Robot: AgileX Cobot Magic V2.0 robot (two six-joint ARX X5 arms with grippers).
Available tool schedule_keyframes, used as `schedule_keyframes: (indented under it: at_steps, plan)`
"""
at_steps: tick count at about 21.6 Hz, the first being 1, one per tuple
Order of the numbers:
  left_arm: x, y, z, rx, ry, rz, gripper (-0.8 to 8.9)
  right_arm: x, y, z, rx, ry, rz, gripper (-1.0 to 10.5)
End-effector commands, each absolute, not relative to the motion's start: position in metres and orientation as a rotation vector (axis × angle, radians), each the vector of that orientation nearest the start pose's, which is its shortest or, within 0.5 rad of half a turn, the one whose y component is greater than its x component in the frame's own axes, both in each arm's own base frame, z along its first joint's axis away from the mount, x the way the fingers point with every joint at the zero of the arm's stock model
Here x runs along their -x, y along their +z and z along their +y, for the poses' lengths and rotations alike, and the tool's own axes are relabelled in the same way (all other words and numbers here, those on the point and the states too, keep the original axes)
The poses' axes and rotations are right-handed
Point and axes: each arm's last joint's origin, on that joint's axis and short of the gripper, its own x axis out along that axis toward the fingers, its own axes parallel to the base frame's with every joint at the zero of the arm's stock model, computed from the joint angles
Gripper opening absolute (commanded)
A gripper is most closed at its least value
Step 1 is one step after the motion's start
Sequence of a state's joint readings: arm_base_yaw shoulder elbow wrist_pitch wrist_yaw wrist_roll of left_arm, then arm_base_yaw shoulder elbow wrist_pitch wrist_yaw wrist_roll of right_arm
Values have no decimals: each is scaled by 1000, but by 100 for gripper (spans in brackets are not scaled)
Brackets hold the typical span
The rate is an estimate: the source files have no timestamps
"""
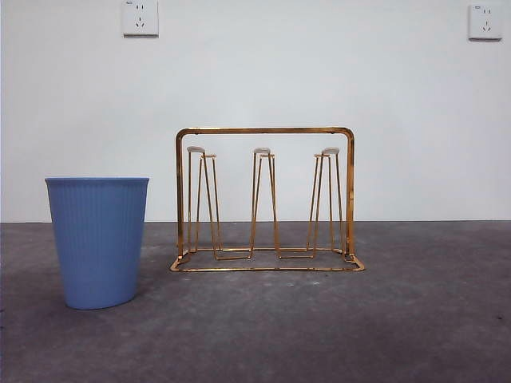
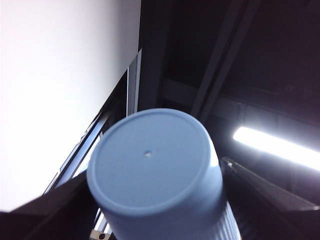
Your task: Pick up cup 1,put cup 1 in the cup rack,pick up cup 2,put cup 2 in the cup rack
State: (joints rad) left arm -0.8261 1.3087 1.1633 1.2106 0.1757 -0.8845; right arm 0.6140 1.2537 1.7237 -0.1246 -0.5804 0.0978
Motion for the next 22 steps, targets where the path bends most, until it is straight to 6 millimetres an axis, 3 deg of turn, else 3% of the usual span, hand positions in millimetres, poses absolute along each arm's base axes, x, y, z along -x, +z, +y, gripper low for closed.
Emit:
schedule_keyframes:
  at_steps: [1, 3, 9, 13, 17, 22]
  plan:
    - [-165, 466, -188, 1040, -1323, -626, 81, -174, 547, 139, -101, 1158, -295, -12]
    - [-165, 465, -188, 1039, -1322, -621, -14, -175, 545, 140, -101, 1158, -280, -11]
    - [-168, 464, -189, 1031, -1312, -593, -8, -174, 543, 140, -100, 1158, -254, 21]
    - [-169, 464, -189, 1026, -1311, -588, -8, -169, 543, 136, -98, 1155, -228, 195]
    - [-169, 463, -189, 1019, -1309, -577, -8, -161, 540, 129, -67, 1123, -182, 199]
    - [-175, 460, -191, 977, -1301, -523, -8, -141, 534, 109, 63, 923, -113, 199]
